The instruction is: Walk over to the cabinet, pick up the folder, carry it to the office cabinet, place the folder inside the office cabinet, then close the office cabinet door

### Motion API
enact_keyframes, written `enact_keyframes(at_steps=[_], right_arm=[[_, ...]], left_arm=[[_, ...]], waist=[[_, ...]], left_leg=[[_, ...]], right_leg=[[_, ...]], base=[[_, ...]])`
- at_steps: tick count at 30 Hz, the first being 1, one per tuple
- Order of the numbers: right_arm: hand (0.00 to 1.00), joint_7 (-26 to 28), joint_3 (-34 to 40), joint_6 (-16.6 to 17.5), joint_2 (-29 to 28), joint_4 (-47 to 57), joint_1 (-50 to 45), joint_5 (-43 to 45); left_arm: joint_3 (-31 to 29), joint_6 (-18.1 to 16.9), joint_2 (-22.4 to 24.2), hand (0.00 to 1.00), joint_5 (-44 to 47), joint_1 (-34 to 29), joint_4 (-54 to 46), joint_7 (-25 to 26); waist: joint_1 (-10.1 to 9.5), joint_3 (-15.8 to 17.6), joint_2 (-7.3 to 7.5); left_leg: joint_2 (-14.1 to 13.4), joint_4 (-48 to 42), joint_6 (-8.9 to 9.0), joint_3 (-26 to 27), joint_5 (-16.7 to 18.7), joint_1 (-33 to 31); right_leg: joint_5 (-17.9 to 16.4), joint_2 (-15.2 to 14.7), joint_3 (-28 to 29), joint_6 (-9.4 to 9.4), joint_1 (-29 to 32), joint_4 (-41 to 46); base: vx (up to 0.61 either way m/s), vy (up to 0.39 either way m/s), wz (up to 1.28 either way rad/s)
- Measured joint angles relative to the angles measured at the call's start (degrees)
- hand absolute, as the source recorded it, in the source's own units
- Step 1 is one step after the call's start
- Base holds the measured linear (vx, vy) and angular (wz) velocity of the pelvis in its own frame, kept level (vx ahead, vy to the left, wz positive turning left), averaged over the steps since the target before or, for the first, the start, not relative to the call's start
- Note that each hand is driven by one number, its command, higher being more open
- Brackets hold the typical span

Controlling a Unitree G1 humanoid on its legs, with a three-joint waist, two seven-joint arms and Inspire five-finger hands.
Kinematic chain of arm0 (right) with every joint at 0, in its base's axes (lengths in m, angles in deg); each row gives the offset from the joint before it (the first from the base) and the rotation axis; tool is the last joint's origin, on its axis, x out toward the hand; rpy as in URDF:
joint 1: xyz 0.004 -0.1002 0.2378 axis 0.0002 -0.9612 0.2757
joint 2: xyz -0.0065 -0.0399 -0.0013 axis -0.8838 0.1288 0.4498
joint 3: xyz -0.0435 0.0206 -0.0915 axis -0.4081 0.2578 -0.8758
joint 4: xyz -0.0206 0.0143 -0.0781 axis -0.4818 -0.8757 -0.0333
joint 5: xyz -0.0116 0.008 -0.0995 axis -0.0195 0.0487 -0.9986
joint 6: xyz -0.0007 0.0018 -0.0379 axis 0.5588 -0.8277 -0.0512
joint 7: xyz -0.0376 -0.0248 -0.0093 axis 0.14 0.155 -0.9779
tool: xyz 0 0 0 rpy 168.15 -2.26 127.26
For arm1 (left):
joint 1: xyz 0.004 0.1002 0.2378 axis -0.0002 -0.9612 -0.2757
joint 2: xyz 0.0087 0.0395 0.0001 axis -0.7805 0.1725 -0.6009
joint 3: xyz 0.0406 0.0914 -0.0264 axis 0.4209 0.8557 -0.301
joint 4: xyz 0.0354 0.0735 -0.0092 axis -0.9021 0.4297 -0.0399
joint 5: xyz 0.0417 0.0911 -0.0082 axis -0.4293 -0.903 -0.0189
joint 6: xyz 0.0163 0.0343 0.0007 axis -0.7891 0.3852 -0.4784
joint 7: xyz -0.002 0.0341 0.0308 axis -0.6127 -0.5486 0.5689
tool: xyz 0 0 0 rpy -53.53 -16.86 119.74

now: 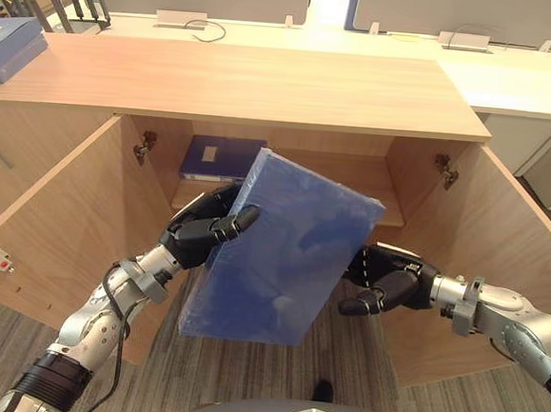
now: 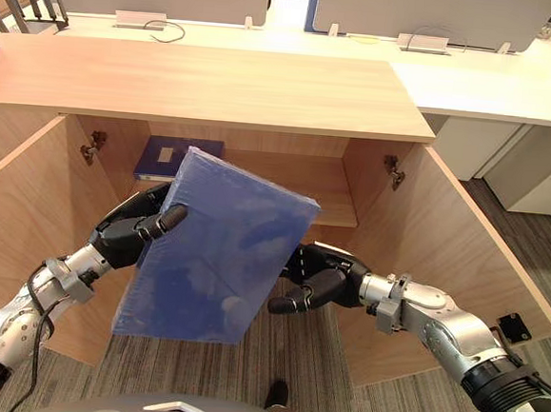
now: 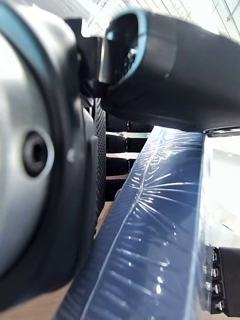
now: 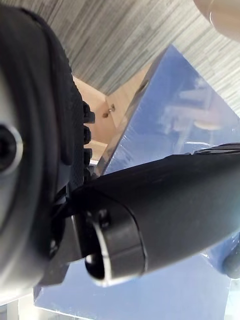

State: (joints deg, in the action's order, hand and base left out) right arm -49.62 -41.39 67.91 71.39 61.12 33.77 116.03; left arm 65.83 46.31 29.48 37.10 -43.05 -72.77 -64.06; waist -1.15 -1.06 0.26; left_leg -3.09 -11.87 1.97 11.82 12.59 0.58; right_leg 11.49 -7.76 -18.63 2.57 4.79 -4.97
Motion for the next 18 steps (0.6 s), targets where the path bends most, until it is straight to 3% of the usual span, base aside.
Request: enact_keyframes(at_steps=[4,8,10,18], right_arm=[[1.0,-0.11,4.95,0.03,-4.52,0.0,-0.1,0.0],[1.0,-1.92,13.17,2.27,-15.71,0.03,-0.58,0.03],[1.0,-2.81,14.69,3.55,-18.53,0.04,-0.62,-0.11],[1.0,-5.98,15.38,5.87,-24.88,0.42,-1.98,-0.1]], left_arm=[[-1.63,-1.2,4.28,0.0,1.3,-1.39,0.1,0.18],[-2.86,-3.73,12.25,0.0,2.78,-2.96,0.1,1.42],[-3.28,-4.58,14.47,0.0,3.04,-2.94,0.09,1.82],[-4.29,-5.49,16.25,0.0,3.02,-2.91,0.09,3.3]], waist=[[0.0,-0.28,0.12],[0.06,-0.51,0.12],[-0.06,-0.54,0.08],[0.07,-0.73,-0.18]], left_leg=[[0.03,-0.01,0.0,0.0,0.0,-0.05],[0.02,-0.09,0.0,0.03,0.02,-0.09],[0.01,-0.12,0.02,0.01,0.03,-0.12],[-0.1,-1.46,0.02,-0.37,0.58,-0.85]], right_leg=[[0.0,-0.02,0.06,0.0,0.06,0.0],[0.0,-0.01,0.15,0.0,0.13,0.0],[0.0,-0.01,0.14,0.0,0.13,-0.01],[0.11,-0.02,0.1,-0.01,0.14,0.0]], base=[[0.0,0.0,0.0],[0.0,0.0,0.0],[0.0,0.0,0.0],[-0.01,0.005,0.0]])
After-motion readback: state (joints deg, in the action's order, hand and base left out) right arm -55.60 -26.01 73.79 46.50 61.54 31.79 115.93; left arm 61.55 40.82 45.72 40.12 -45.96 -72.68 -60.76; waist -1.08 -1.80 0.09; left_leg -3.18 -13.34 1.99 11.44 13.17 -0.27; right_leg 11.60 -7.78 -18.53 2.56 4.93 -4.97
